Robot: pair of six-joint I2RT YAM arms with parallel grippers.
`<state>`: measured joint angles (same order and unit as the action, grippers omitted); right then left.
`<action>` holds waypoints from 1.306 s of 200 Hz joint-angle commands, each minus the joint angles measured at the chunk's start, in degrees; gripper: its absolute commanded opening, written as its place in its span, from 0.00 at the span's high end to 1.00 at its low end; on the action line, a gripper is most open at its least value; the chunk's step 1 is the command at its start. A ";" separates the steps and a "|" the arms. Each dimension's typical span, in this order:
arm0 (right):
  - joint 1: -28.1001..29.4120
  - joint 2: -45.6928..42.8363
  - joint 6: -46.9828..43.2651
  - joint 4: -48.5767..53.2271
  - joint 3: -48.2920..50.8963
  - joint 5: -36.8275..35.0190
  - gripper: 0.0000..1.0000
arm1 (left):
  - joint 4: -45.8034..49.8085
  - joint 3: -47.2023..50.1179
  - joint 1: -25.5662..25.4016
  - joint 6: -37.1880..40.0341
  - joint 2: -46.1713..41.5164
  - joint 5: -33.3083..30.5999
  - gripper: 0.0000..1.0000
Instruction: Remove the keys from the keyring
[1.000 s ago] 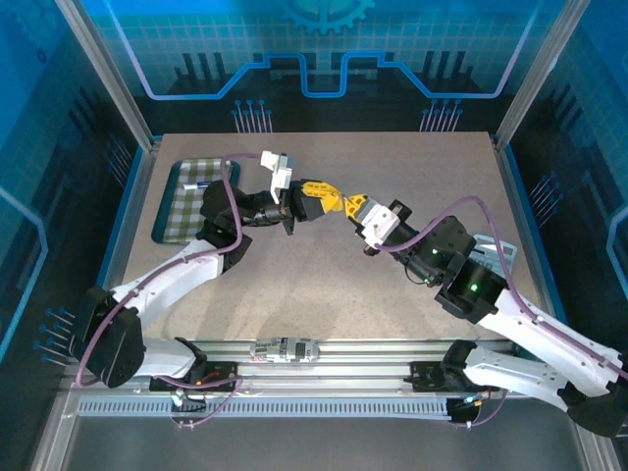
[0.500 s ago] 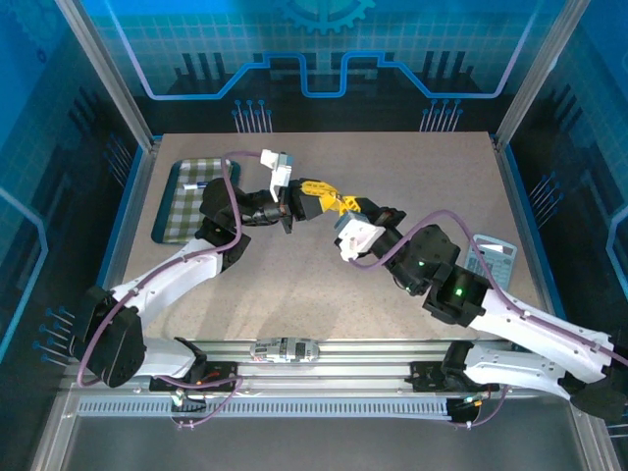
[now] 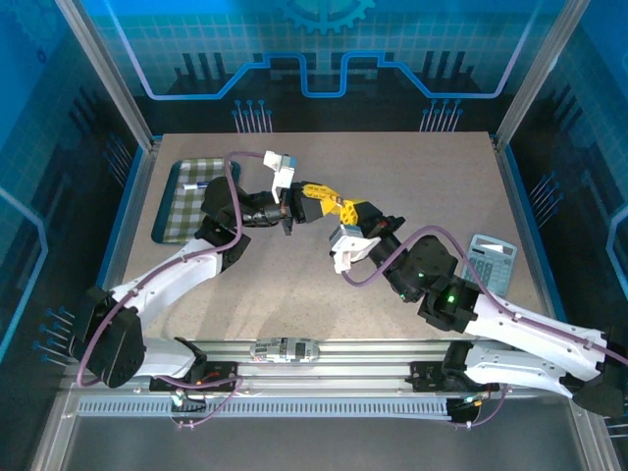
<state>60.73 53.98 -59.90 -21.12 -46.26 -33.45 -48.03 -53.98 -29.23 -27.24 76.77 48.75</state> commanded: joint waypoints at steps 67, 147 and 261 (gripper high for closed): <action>4.13 9.43 -7.29 -3.46 2.53 2.53 1.00 | 3.35 -3.79 -2.82 3.94 -3.12 2.11 1.00; -7.18 5.14 30.48 22.44 -12.69 26.42 1.00 | 4.90 -2.34 -4.32 6.27 -3.77 2.01 1.00; -8.11 1.67 23.42 18.41 -5.61 22.82 1.00 | -5.10 -1.33 -3.77 -0.97 -2.86 1.75 1.00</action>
<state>52.42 54.06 -35.20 -6.57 -55.11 -14.50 -43.66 -54.15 -31.24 -24.93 74.22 47.24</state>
